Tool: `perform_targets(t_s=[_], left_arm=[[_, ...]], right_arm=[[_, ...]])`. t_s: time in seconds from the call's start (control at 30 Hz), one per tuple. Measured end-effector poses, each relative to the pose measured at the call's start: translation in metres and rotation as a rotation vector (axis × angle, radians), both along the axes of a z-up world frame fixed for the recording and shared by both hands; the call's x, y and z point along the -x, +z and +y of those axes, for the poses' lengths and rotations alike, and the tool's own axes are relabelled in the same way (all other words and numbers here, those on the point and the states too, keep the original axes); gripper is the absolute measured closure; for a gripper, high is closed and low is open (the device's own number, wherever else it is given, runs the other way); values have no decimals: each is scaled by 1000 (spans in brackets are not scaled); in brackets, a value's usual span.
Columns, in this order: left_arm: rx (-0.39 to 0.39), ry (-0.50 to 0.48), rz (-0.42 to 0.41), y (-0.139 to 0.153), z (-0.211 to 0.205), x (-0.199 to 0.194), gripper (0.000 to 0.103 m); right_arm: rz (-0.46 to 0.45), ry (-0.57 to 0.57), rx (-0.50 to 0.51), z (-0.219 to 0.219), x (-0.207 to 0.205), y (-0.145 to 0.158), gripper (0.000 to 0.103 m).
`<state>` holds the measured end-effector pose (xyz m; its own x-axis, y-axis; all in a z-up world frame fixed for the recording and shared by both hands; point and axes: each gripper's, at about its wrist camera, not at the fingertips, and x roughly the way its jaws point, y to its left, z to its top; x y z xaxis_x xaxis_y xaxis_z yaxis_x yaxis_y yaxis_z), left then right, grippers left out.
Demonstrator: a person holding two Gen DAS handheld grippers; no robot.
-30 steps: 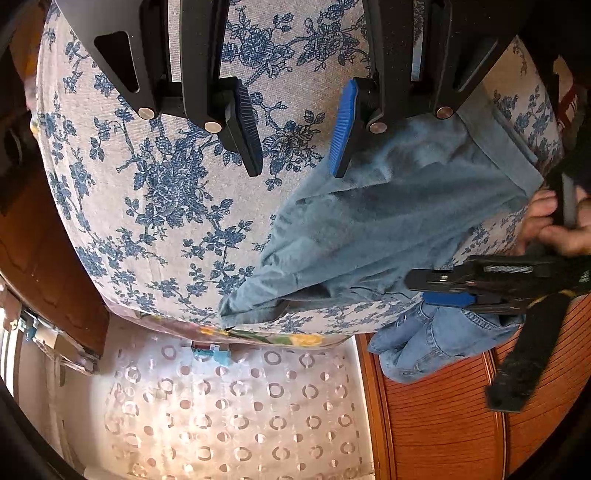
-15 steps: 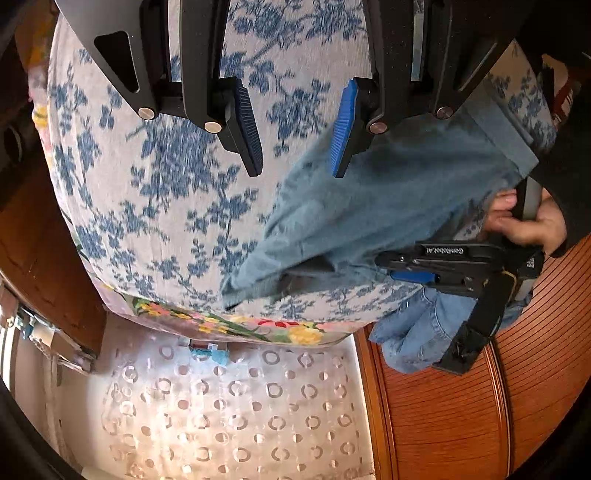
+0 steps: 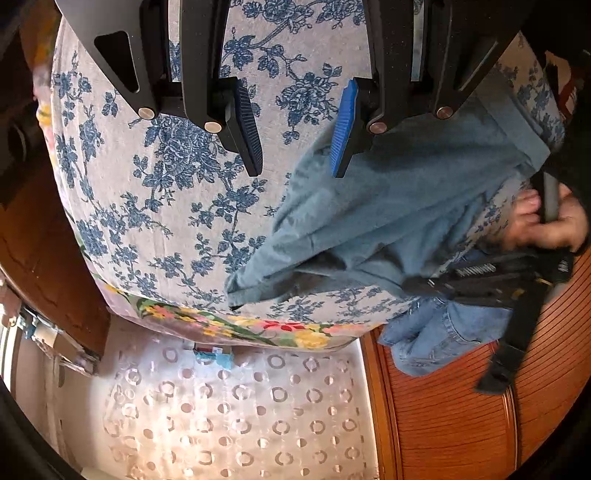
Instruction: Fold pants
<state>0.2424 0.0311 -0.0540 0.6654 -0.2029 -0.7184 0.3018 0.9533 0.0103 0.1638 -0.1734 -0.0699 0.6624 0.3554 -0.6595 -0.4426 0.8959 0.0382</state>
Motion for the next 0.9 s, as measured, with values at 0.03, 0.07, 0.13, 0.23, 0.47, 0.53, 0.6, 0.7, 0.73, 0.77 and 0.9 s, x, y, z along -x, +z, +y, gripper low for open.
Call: perform_targets(t_s=[0.03,0.07,0.13,0.23,0.47,0.53,0.6,0.7,0.73,0.77,0.9], left_arm=[[-1,6,-10,5,4,2,98],[0,9,-13,7,8,1,98],[5,33,-19,13,19,1,98],[-10,57,-38,19,30,-1,98],[-45,74,-40,17,32,-6,98],[-47,63,-35,15,29,-5,97],[-42,59,-28,13,27,-3,97],[-9,44,-16,14,25,-1,90],[-9,38,-15,13,24,2,88],[-18,35,-15,13,22,4,83],[-9,8,-14,12,16,16,55]], right_arm=[[-3,0,0,0,0,1,63],[-5,1,1,1,0,1,63],[-10,5,2,2,1,2,63],[-11,9,6,2,1,1,63],[-12,10,7,-2,3,1,63],[-12,8,5,-3,5,1,63],[-11,5,5,-4,6,1,63],[-12,2,6,-5,9,2,63],[-12,1,7,-5,10,2,63],[-11,0,6,-5,11,2,63],[-14,1,1,-4,18,3,63]])
